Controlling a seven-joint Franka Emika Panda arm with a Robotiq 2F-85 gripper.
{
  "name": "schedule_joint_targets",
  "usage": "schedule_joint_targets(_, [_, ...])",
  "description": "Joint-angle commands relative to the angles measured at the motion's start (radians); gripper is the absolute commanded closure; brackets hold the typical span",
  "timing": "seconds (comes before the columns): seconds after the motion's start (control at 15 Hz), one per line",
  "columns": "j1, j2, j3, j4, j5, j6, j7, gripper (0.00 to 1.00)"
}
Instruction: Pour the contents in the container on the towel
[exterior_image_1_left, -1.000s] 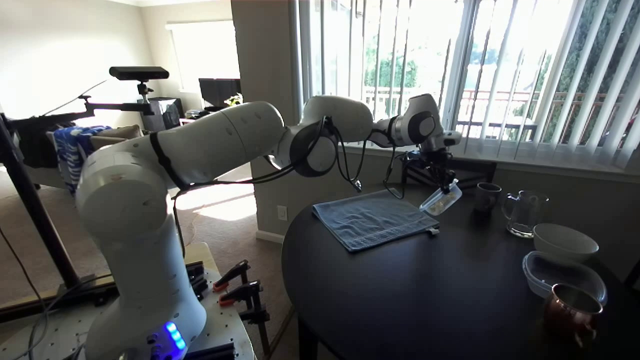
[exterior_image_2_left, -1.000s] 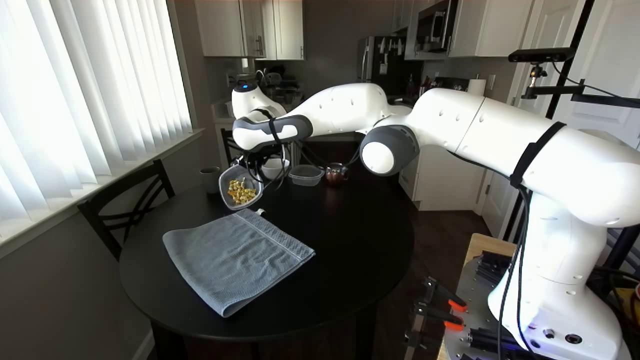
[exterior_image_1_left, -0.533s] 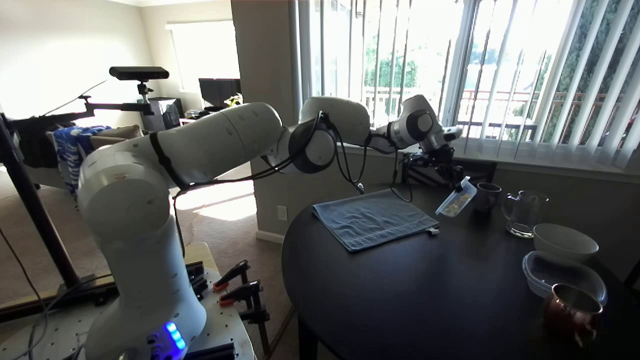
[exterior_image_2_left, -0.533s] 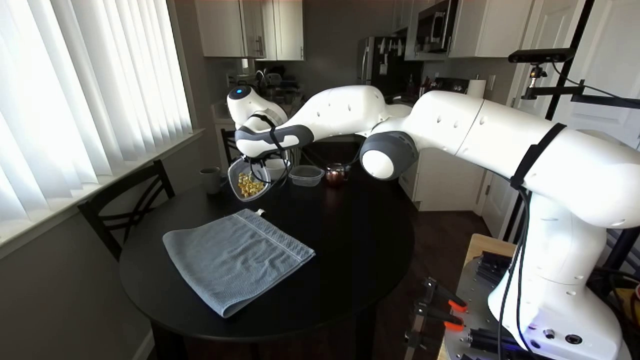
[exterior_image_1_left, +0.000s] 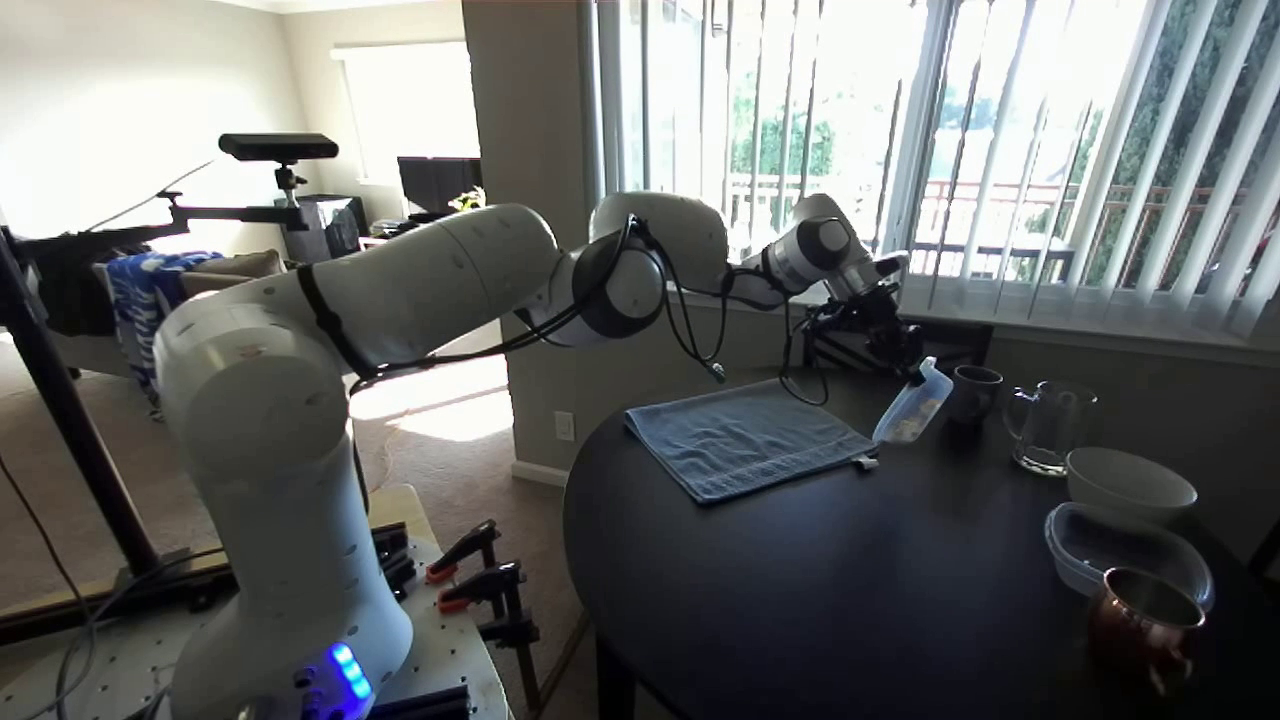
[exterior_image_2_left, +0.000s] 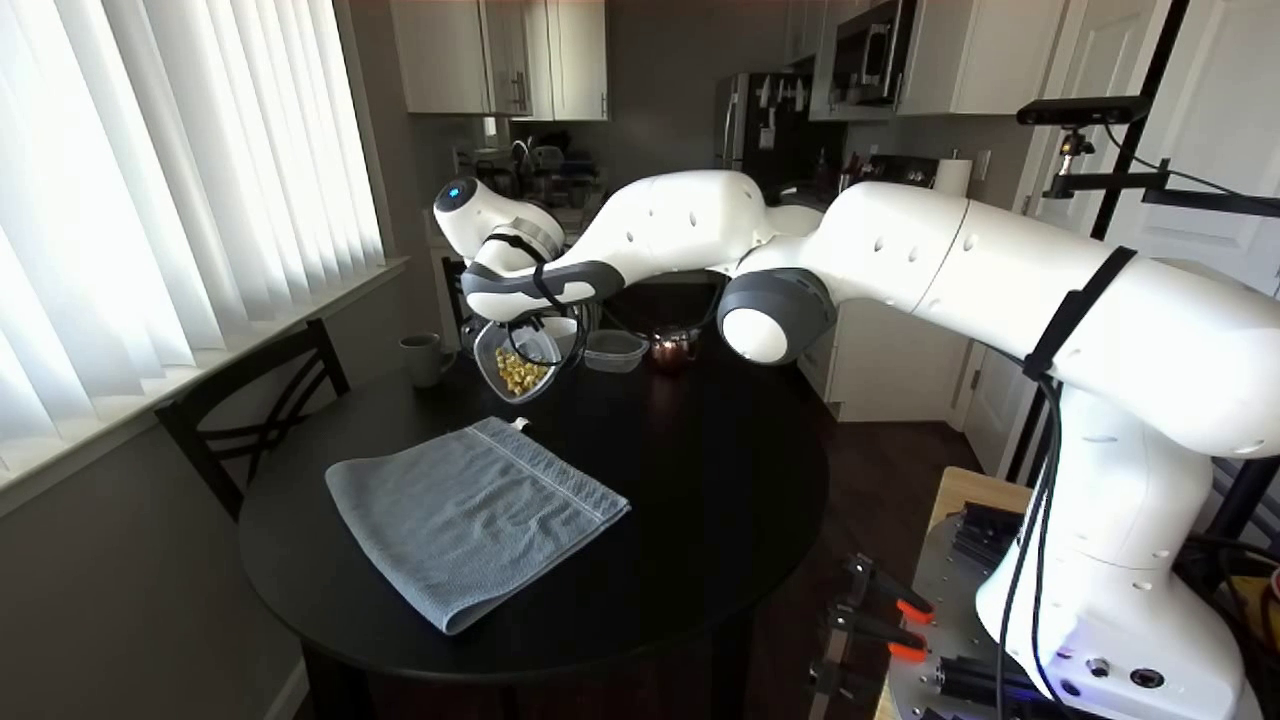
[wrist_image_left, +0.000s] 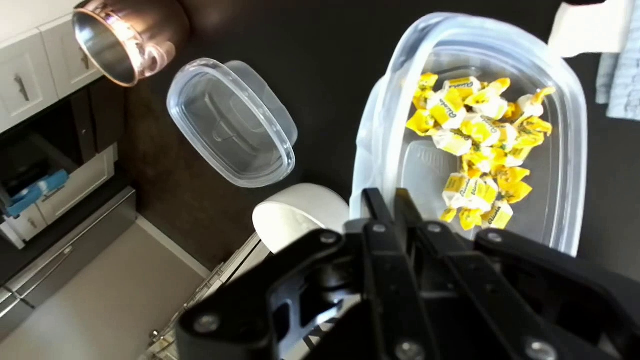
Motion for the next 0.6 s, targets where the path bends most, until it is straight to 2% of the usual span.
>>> schedule_joint_targets(0.0, [0.033,-0.04,-0.007,-0.038,-0.034,-0.119,-0.135,0.96])
schedule_joint_targets(0.27, [0.06,-0.052,0.013,-0.049,-0.021,-0.261,-0.287,0.96])
schedule_joint_targets(0.47, [0.089,-0.051,-0.002,-0.041,-0.036,-0.367,-0.362,0.96])
schedule_joint_targets(0.53, [0.062,0.021,0.033,0.106,-0.066,-0.465,-0.391,0.96])
